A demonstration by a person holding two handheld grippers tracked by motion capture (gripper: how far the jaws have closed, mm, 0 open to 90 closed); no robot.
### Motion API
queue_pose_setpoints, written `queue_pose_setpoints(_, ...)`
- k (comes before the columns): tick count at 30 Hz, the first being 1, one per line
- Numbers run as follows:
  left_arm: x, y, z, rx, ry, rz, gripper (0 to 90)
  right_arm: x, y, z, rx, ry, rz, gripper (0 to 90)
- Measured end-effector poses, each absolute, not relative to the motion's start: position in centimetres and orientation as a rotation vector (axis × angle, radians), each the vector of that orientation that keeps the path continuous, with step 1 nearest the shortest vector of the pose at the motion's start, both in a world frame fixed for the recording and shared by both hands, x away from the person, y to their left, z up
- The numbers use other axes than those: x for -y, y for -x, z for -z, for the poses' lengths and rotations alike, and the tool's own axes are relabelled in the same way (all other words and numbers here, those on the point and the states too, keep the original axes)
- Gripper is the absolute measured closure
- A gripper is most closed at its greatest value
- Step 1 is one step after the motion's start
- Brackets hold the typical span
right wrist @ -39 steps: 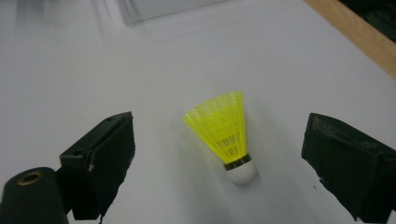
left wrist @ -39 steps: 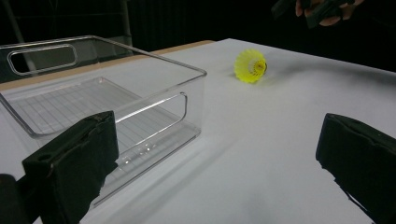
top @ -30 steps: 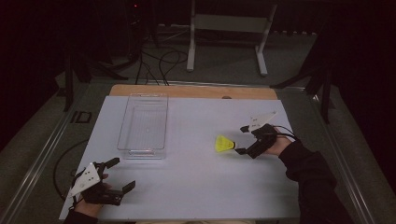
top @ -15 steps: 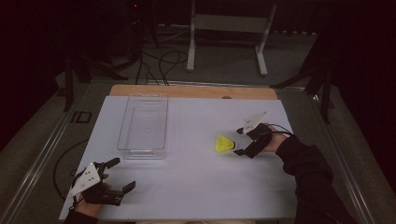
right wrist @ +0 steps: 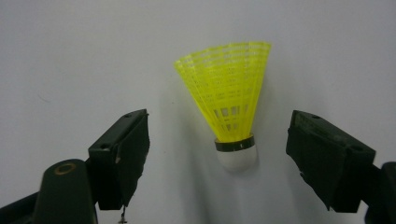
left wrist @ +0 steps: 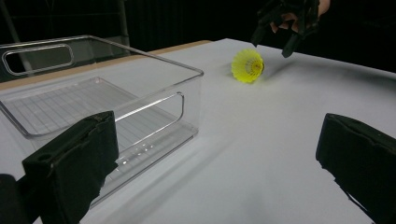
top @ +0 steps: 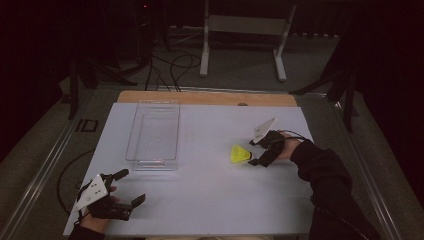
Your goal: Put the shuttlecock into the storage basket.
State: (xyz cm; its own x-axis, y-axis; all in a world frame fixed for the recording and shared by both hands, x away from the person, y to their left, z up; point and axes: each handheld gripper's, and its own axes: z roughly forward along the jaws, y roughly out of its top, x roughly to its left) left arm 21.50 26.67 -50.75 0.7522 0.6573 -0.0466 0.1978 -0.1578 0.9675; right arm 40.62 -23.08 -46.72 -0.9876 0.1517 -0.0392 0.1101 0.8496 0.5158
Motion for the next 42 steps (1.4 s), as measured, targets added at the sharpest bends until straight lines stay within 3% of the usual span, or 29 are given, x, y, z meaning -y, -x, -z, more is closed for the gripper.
queue_pose_setpoints(6, -26.7, -21.5, 50.7, -0.679, -1.719, -0.463, 0.0, 22.6, -41.0, 46.9, -2.982, -0.185, -0.776, 29.2)
queue_pose_setpoints(42, -26.6, -21.5, 50.8, -0.675, -1.719, -0.456, 0.0, 20.2, -42.8, 48.3, -3.089, -0.057, -0.404, 47.5)
